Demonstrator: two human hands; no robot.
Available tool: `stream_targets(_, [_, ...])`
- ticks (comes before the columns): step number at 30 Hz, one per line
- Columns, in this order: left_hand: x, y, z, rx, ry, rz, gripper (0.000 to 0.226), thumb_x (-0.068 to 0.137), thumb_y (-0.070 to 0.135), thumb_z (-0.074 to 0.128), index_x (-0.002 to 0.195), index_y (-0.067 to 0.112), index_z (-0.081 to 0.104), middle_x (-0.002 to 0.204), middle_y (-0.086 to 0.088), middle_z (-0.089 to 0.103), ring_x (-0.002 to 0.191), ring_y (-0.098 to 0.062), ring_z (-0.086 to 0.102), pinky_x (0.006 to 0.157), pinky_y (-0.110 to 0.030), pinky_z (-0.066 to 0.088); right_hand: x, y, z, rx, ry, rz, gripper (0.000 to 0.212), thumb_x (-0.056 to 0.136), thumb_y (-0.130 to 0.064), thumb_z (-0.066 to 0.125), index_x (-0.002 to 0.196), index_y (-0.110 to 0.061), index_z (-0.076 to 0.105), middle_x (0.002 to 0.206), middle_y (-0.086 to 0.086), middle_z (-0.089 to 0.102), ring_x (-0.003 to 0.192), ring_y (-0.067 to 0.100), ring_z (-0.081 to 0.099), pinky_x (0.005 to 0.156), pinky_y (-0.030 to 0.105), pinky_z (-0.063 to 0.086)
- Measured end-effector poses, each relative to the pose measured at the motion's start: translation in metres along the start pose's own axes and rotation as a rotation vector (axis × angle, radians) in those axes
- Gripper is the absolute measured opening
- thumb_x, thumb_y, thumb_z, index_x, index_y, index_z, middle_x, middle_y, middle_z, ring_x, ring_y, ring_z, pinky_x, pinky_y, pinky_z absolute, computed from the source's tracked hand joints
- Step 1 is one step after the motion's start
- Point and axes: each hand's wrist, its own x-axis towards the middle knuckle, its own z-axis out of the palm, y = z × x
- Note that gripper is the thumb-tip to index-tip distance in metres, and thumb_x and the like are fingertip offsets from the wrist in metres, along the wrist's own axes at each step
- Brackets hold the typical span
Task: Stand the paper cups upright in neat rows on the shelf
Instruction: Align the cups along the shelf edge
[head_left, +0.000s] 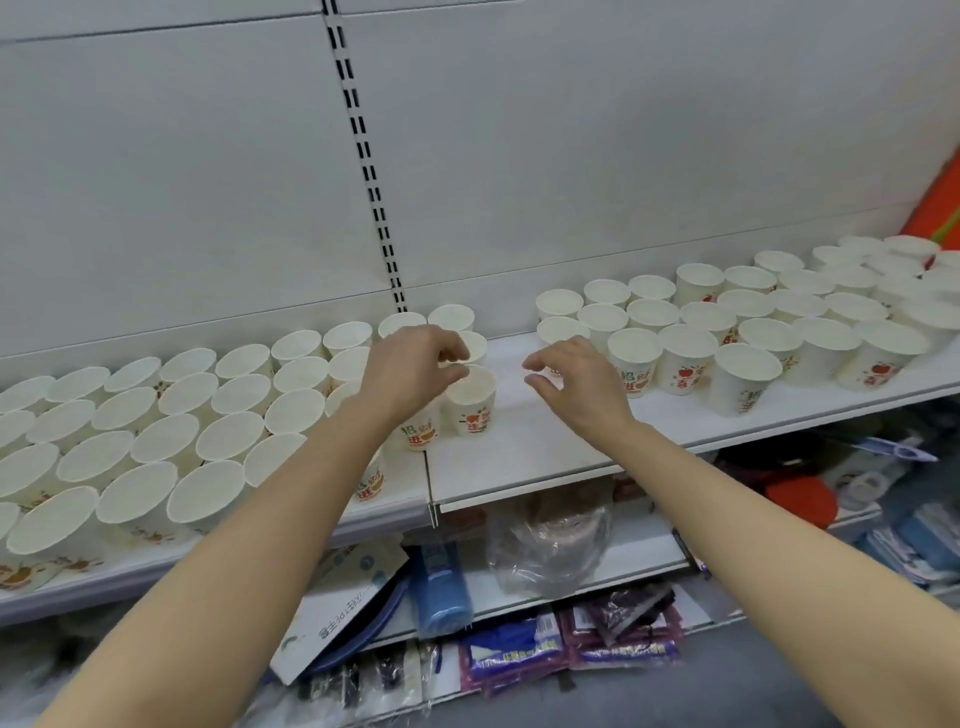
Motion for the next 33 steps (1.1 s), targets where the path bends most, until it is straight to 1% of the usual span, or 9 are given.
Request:
stream_targets(3, [0.029, 0.023, 0.014, 0.022, -0.043, 0.046, 0.015, 0.087, 0.031, 0.066, 0.100, 0.028, 0.072, 0.096, 0.011, 0.070, 0.096, -0.013, 0.062, 0.077, -0.033, 0.050, 0.012, 0.031, -0.022, -0.074, -0.027, 0.085, 0.013, 0.087, -0.022, 0.065, 0.099, -0.019, 0.071, 0.096, -0.004, 0.069, 0.098, 0.020, 0.052, 0.076, 0.036, 0.044])
stream_targets(7, [0.078, 0.047, 0.031, 0.066, -0.057, 0.057, 0.014, 0.089, 0.026, 0.062, 0.099, 0.028, 0.072, 0.100, 0.010, 0.070, 0.100, -0.017, 0.060, 0.079, -0.034, 0.050, 0.041, 0.076, -0.048, -0.159, -0.034, 0.163, 0.013, 0.088, -0.021, 0.061, 0.096, -0.022, 0.071, 0.097, -0.005, 0.069, 0.099, 0.019, 0.052, 0.072, 0.031, 0.040])
stream_targets(10, [0.110, 0.057, 0.044, 0.086, -0.077, 0.042, 0.019, 0.087, 0.021, 0.062, 0.100, 0.030, 0.073, 0.103, 0.010, 0.071, 0.101, -0.016, 0.061, 0.078, -0.030, 0.049, 0.065, 0.108, -0.061, -0.131, -0.079, 0.202, 0.013, 0.086, -0.019, 0.062, 0.091, -0.025, 0.072, 0.092, -0.006, 0.070, 0.098, 0.018, 0.053, 0.075, 0.037, 0.048])
stream_targets(13, [0.129, 0.065, 0.056, 0.109, -0.134, 0.056, 0.022, 0.085, 0.021, 0.064, 0.102, 0.033, 0.072, 0.104, 0.012, 0.069, 0.101, -0.014, 0.061, 0.075, -0.027, 0.046, 0.082, 0.132, -0.069, -0.102, -0.179, 0.183, 0.011, 0.084, -0.020, 0.065, 0.087, -0.027, 0.073, 0.089, -0.005, 0.071, 0.095, 0.017, 0.058, 0.077, 0.038, 0.050])
stream_targets(17, [0.128, 0.080, 0.067, -0.048, -0.184, 0.116, 0.012, 0.082, 0.029, 0.066, 0.091, 0.035, 0.072, 0.097, 0.015, 0.067, 0.092, -0.007, 0.060, 0.078, -0.030, 0.050, 0.092, 0.148, -0.066, -0.030, -0.292, 0.096, 0.006, 0.082, -0.024, 0.069, 0.083, -0.026, 0.074, 0.084, -0.008, 0.071, 0.083, 0.011, 0.059, 0.074, 0.034, 0.049])
stream_targets(23, [0.154, 0.076, 0.072, 0.160, -0.116, 0.041, 0.029, 0.083, 0.013, 0.063, 0.105, 0.031, 0.070, 0.106, 0.010, 0.066, 0.103, -0.015, 0.058, 0.074, -0.028, 0.044, 0.122, 0.169, -0.050, -0.109, -0.192, 0.068, 0.014, 0.085, -0.018, 0.064, 0.094, -0.024, 0.073, 0.095, -0.004, 0.070, 0.100, 0.017, 0.055, 0.080, 0.037, 0.048])
stream_targets(26, [0.164, 0.074, 0.080, 0.288, -0.214, 0.087, 0.037, 0.083, 0.005, 0.061, 0.110, 0.030, 0.069, 0.112, 0.005, 0.064, 0.110, -0.018, 0.055, 0.075, -0.028, 0.041, 0.135, 0.188, -0.046, -0.211, -0.299, 0.074, 0.029, 0.084, -0.009, 0.059, 0.101, -0.030, 0.071, 0.104, -0.001, 0.067, 0.104, 0.020, 0.055, 0.082, 0.037, 0.049])
stream_targets(29, [0.170, 0.070, 0.088, 0.348, -0.263, 0.121, 0.032, 0.083, 0.009, 0.064, 0.106, 0.030, 0.071, 0.108, -0.001, 0.063, 0.108, -0.023, 0.055, 0.078, -0.032, 0.044, 0.143, 0.202, -0.044, -0.244, -0.411, 0.075, 0.034, 0.083, -0.010, 0.057, 0.102, -0.037, 0.068, 0.107, -0.001, 0.061, 0.101, 0.020, 0.055, 0.084, 0.035, 0.049])
stream_targets(33, [0.172, 0.064, 0.087, 0.348, -0.219, 0.145, 0.012, 0.083, 0.026, 0.069, 0.093, 0.028, 0.074, 0.093, 0.005, 0.070, 0.102, -0.017, 0.054, 0.073, -0.028, 0.043, 0.150, 0.201, -0.046, -0.230, -0.474, 0.022, 0.032, 0.083, -0.011, 0.056, 0.098, -0.035, 0.070, 0.105, -0.001, 0.059, 0.101, 0.019, 0.054, 0.083, 0.033, 0.047])
